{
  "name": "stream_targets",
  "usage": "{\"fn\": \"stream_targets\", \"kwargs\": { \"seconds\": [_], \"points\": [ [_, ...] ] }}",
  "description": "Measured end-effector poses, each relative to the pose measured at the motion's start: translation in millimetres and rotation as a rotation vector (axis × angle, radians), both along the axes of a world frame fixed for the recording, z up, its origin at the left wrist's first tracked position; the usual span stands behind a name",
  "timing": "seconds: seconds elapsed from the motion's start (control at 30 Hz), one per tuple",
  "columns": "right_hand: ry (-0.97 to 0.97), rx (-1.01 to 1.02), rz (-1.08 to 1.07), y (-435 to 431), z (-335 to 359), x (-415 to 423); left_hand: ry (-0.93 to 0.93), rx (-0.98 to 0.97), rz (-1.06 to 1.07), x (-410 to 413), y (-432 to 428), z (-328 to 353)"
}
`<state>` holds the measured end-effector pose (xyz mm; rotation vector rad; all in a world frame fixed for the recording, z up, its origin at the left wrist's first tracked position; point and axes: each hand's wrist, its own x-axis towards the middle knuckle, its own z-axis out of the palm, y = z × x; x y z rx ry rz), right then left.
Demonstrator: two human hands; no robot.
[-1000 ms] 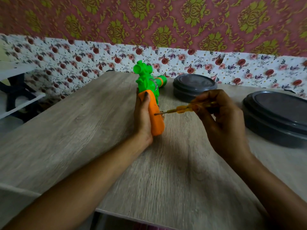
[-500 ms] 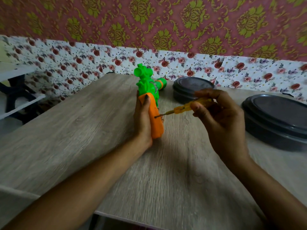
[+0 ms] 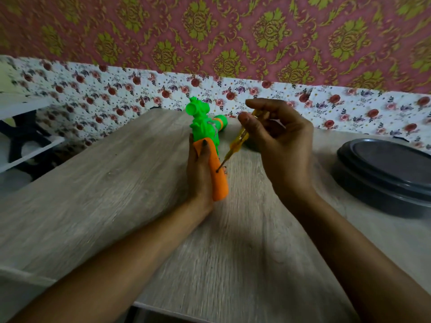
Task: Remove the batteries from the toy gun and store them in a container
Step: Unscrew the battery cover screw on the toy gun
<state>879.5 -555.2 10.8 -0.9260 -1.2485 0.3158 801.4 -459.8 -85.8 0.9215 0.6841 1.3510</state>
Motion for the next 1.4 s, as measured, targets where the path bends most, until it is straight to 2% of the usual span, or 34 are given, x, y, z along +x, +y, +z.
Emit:
{"fn": "stream_targets", "kwargs": {
  "seconds": [0.1,0.17,0.23,0.3,0.43,0.5,0.73,0.87,0.97,1.1,1.3,1.4],
  "points": [
    [0.029,0.1,-0.044,7.0,-7.3,-11.2,0.036,0.08,0.052,0.6,-7.2,1.0],
    [0.01,0.131,-0.055,6.9,-12.5,-17.8,-0.061,0.096,-0.042,-1.3,-15.1,1.8],
    [0.003,0.145,-0.033,4.4,-16.6,-20.7,-0.077,0.119,-0.089,-2.5,-13.4,-0.9],
    [0.036,0.156,0.01,0.1,-17.5,-19.6,-0.021,0.089,-0.007,-1.8,-7.5,2.8],
    [-0.006,0.167,-0.118,-2.9,-17.7,-11.5,-0.112,0.013,-0.047,-5.7,2.7,-2.9],
    [0.049,0.166,-0.071,-2.6,-19.1,-6.6,-0.151,-0.045,-0.07,-5.4,4.9,-4.0],
    [0.055,0.117,0.109,-5.7,-17.8,-6.7,-0.216,-0.135,-0.04,-5.6,6.0,-5.6],
    [-0.025,0.136,-0.032,-4.7,-15.0,-2.6,-0.188,-0.113,-0.038,-5.5,5.1,-5.0],
    [-0.003,0.172,-0.008,-4.7,-19.0,-2.4,-0.151,-0.127,-0.041,-7.0,2.9,-2.9],
    [0.055,0.124,0.085,-5.1,-19.8,-1.3,-0.173,-0.149,-0.055,-6.9,5.2,-4.6],
    [0.073,0.148,0.053,-3.1,-16.0,-1.9,-0.124,-0.083,-0.067,-4.0,3.4,-3.3],
    [-0.004,0.165,0.032,-2.6,-21.3,1.1,-0.144,-0.084,-0.054,-3.4,6.0,-5.2]
  ]
}}
